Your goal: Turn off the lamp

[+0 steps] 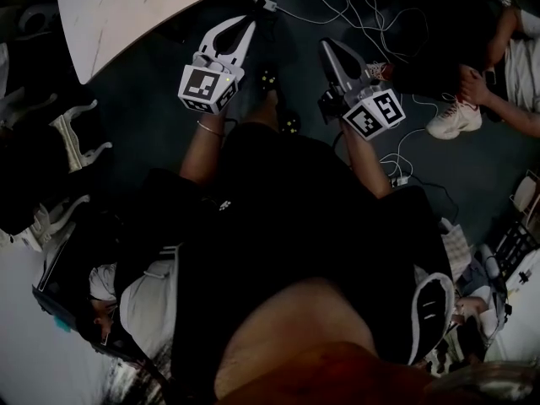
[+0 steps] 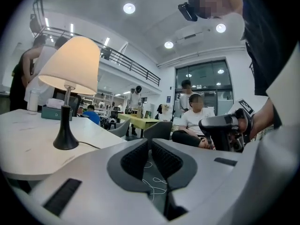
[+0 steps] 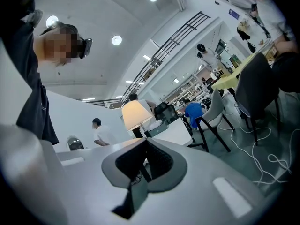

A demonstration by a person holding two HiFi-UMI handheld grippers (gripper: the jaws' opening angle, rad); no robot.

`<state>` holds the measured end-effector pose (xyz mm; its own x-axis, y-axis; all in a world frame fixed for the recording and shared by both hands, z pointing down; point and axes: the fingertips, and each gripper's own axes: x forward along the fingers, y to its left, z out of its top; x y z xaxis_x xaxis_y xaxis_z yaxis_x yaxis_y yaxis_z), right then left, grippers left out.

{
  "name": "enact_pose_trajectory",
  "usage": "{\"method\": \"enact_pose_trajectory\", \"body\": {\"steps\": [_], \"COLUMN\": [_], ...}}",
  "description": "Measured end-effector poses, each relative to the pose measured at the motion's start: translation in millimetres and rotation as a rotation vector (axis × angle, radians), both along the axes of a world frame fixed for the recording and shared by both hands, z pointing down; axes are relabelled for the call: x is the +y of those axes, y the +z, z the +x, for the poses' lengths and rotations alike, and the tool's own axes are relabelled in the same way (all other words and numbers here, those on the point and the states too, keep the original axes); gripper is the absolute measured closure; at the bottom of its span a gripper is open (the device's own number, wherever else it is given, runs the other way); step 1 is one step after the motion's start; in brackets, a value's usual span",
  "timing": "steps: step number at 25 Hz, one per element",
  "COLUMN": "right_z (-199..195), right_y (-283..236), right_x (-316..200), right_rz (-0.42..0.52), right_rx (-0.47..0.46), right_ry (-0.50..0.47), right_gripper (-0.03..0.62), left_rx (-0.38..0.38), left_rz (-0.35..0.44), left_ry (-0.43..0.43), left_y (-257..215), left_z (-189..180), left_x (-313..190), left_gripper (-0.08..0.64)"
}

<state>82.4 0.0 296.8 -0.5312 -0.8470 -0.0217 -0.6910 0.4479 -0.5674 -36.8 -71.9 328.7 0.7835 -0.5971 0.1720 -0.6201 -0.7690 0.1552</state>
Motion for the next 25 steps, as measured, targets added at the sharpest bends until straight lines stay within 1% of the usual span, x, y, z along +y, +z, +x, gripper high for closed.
{"method": "enact_pose_trajectory", "body": {"steps": [5,8,11,13,14,18,22,25], "right_z": [-18.3,-24.2,-28.4,-29.8,-29.8,-26.5,-17.0,-7.1], "right_y": [4.0,4.1,11.4,15.8,17.4,22.7,30.8,37.6], "right_x": [-39.6,-53.3,-63.4,-67.3,-67.8,-68.9,-72.8,-75.1], "right_rz": [0.001,0.003,-0.009,-0.016,-0.02,-0.033,-0.045,-0.052], "right_rx": [0.019,0.025,0.03,0.028,0.026,0.015,0.009,0.009], "right_ry": [-0.042,-0.044,-0.051,-0.057,-0.059,-0.063,-0.072,-0.079], "right_gripper": [0.592,0.592,0.592,0.592,0.592,0.592,0.592,0.592], "left_rx": [-0.003,-0.019,-0.02,-0.023,-0.027,-0.036,-0.031,-0.05], "left_rz": [-0.066,-0.072,-0.08,-0.1,-0.111,-0.139,-0.189,-0.215], "left_ry": [-0.008,-0.003,0.013,0.013,0.012,0.005,-0.016,-0.035], "left_y": [24.8,36.3,50.0,60.2,64.9,81.2,107.1,124.9], "left_z": [-9.0,-11.2,-9.2,-8.1,-7.4,-1.8,6.3,10.7], "left_x": [-27.0,-37.4,-46.9,-51.6,-52.7,-59.7,-72.2,-79.2], "left_gripper": [0.545,0.543,0.543,0.517,0.505,0.503,0.494,0.489]}}
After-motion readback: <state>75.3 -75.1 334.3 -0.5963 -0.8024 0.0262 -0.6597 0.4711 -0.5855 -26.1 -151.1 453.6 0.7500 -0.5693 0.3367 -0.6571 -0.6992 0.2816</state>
